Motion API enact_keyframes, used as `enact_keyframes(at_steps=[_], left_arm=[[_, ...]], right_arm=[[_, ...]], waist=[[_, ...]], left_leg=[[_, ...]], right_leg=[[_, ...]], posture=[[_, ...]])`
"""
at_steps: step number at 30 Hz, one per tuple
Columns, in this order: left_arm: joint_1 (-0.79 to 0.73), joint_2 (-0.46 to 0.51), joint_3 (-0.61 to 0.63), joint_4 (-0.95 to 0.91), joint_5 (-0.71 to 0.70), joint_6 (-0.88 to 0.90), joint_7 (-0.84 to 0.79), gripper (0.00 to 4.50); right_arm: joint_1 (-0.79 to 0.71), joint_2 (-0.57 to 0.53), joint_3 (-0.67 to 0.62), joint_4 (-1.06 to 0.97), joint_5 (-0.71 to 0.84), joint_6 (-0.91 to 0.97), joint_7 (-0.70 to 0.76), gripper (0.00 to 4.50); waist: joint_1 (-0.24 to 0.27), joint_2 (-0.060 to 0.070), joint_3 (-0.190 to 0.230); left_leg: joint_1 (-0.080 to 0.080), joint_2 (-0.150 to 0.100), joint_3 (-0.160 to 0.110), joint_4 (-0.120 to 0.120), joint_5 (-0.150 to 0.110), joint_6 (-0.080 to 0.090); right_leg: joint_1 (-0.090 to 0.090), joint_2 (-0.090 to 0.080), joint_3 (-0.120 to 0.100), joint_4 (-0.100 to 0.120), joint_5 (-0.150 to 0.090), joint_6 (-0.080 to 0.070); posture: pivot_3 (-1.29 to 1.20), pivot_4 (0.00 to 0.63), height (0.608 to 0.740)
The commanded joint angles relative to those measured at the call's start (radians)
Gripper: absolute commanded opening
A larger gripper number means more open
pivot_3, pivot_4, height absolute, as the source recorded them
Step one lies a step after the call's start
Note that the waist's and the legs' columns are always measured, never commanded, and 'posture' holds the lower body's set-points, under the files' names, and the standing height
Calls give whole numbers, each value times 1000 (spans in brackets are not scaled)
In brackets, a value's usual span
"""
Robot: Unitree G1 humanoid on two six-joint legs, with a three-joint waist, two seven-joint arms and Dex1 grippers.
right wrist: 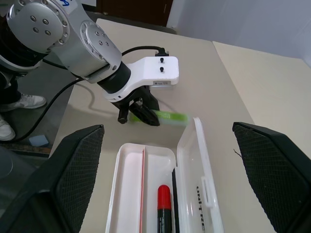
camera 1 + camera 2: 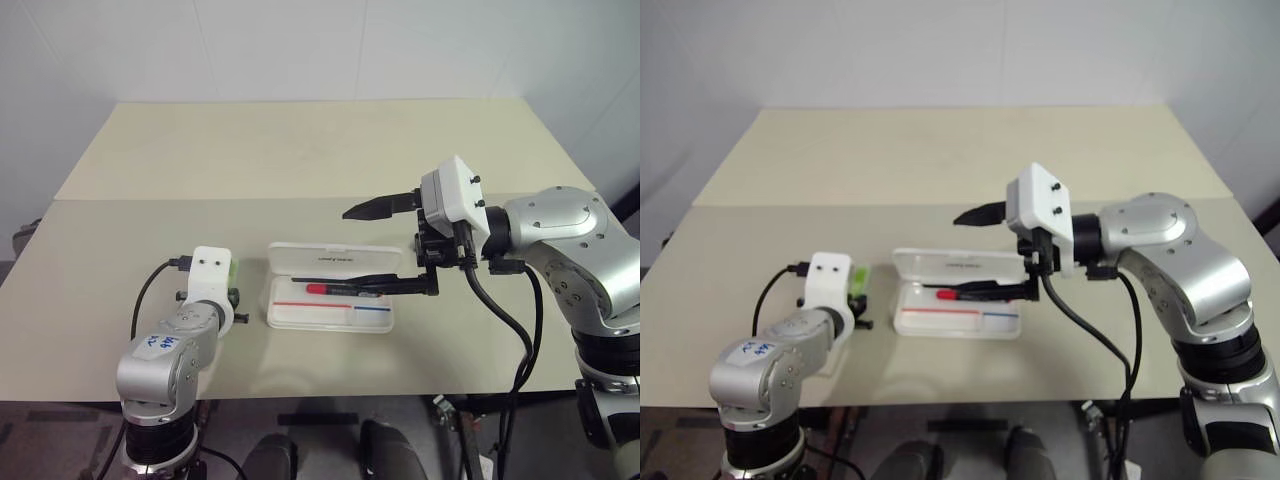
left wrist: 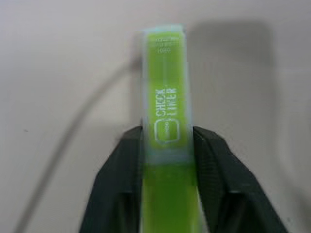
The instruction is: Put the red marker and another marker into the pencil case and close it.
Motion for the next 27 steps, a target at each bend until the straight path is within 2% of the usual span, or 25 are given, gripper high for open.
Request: enact_keyframes(at_steps=[1,7,10,11,13,14,17,20,27], left_arm=[[14,25,40,38,34,22,33,1045],[-53,189,29,46,-8,22,-53,1045],[-119,365,19,43,-47,-12,-187,1045],[-127,401,18,47,-54,-29,-220,1045],[-141,429,85,94,-143,-120,-375,1045],[-148,475,76,117,-182,-126,-450,1045],[-128,607,44,147,-204,-377,-652,1045],[-112,679,55,193,-200,-581,-786,1045],[-171,711,87,257,-280,-927,-1077,1045]], right_arm=[[2,-3,-17,-22,-2,-16,-10,4500],[9,-1,-22,-25,-1,-18,-16,4500],[16,-2,-19,-28,-4,-20,-19,4500],[18,-3,-19,-27,-5,-23,-18,4500],[23,-5,-18,-24,-6,-25,-13,4500],[25,-5,-17,-22,-8,-27,-12,4500],[37,4,-19,-28,-4,-25,-21,4500],[54,15,-26,-44,6,-22,-40,4500],[98,9,-41,-79,12,-7,-83,4500]], waist=[[-3,0,0],[-16,-1,0],[-17,-3,1],[-17,-3,2],[-16,-3,1],[-13,-3,2],[-14,-3,2],[-15,-3,2],[-13,-3,2]], left_leg=[[0,1,0,0,0,0],[0,11,0,0,0,-3],[-1,12,0,-2,2,-7],[-2,13,0,-2,4,-9],[-3,12,0,-3,4,-10],[-3,12,0,-3,4,-10],[-5,12,0,-3,3,-8],[-6,13,0,-4,2,-7],[-7,13,1,-6,0,-5]], right_leg=[[0,1,0,0,1,-1],[0,12,0,-2,5,-8],[-2,14,-1,-1,5,-10],[-3,14,-3,-1,5,-10],[-2,13,-3,-2,5,-10],[-2,12,-3,-2,5,-10],[-3,12,-3,-3,5,-10],[-4,12,-2,-7,5,-10],[-4,12,-3,-10,5,-10]], posture=[[0,150,740],[0,150,740],[0,150,740],[0,150,740],[0,150,740],[0,150,740],[0,150,740],[0,150,740],[0,150,740]])
